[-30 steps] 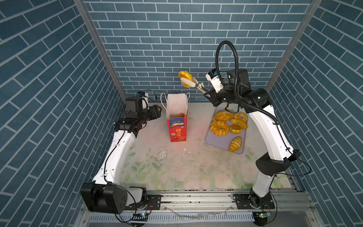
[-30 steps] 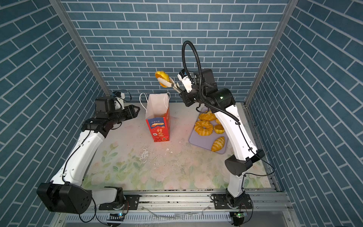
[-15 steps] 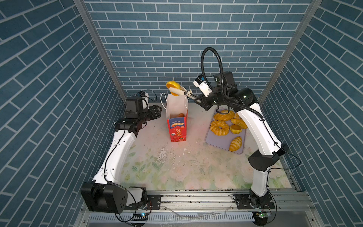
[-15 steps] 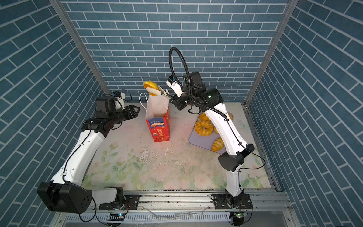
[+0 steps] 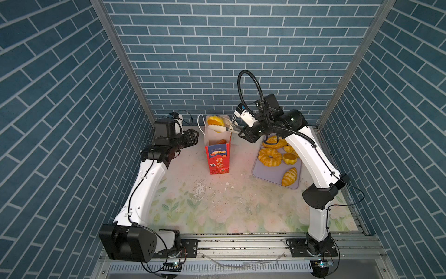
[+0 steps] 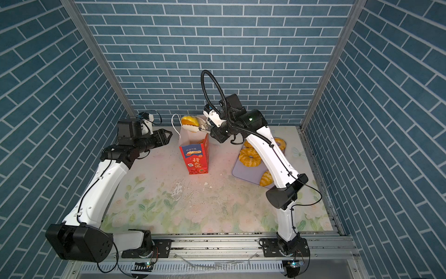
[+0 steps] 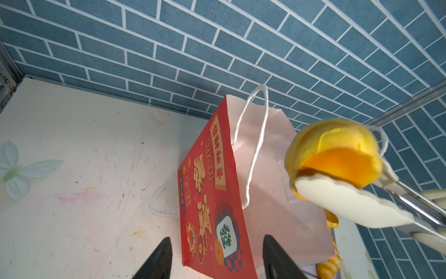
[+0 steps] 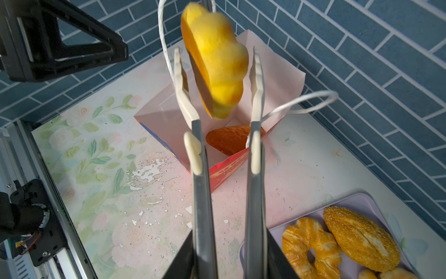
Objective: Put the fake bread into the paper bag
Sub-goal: 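Lift the yellow bun with the tongs and drop it into the bag, then return the tongs with the right gripper to the croissant nearest the robot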
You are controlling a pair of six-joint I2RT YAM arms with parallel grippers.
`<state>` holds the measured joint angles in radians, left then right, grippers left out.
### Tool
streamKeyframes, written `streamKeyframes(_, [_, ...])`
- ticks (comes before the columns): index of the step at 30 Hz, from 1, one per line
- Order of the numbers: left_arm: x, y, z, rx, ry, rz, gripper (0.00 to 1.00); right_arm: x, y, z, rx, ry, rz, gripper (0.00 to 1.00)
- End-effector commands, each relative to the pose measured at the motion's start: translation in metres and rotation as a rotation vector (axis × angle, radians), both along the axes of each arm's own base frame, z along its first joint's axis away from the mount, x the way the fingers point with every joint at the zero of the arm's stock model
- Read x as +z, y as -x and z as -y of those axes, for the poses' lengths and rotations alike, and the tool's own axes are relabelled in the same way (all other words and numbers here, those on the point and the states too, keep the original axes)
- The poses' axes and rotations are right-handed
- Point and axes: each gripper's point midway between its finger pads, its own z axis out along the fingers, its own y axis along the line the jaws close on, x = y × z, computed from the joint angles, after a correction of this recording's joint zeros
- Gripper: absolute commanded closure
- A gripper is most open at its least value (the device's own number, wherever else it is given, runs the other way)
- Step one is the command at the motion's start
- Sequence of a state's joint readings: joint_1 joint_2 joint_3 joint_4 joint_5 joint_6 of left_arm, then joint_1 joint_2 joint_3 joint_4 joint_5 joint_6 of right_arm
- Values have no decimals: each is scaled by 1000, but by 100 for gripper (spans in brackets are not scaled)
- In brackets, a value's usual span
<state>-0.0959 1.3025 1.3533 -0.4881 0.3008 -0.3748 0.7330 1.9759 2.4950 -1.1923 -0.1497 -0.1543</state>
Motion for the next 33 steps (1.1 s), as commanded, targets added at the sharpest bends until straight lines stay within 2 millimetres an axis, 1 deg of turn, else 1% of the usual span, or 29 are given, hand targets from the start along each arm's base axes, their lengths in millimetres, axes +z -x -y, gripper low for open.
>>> streamKeyframes(1, [-2, -2, 2, -9, 4, -8, 39, 6, 0, 0, 13, 18, 49, 52])
streamKeyframes(3, [-1, -2, 3, -11, 6, -4, 38, 12, 1, 0, 14, 9, 64, 49])
streamKeyframes(6, [2, -1, 3, -13, 9, 2, 39, 25, 2, 0, 15, -19, 93, 49])
streamKeyframes(11, [4, 1, 4, -16, 10, 7, 38, 55, 2, 5, -25, -88, 155, 50])
streamKeyframes(13, [6, 1, 5, -22, 12, 11, 38, 67, -1, 13, -71, -100, 190, 50])
streamKeyframes(16, [8, 0, 6, -30, 15, 14, 38, 81, -6, 30, -148, -95, 240, 51])
streamKeyframes(18, [10, 1, 7, -36, 17, 19, 38, 88, -9, 46, -210, -89, 259, 51])
streamKeyframes(20, [12, 1, 7, -36, 11, 26, 38, 90, -13, 64, -277, -73, 264, 51])
streamKeyframes(24, [15, 2, 5, -34, -6, 42, 38, 81, -16, 98, -382, -25, 257, 52])
streamKeyframes(28, [17, -1, 5, -39, -13, 47, 38, 68, -20, 142, -513, -16, 221, 52])
streamKeyframes(30, [19, -3, 6, -41, -16, 51, 38, 55, -19, 165, -580, -13, 179, 52])
streamKeyframes(32, [19, -5, 6, -44, -16, 49, 38, 37, -18, 192, -659, 3, 130, 52])
streamKeyframes(33, [20, -5, 6, -45, -18, 50, 37, 29, -16, 202, -687, 5, 102, 52])
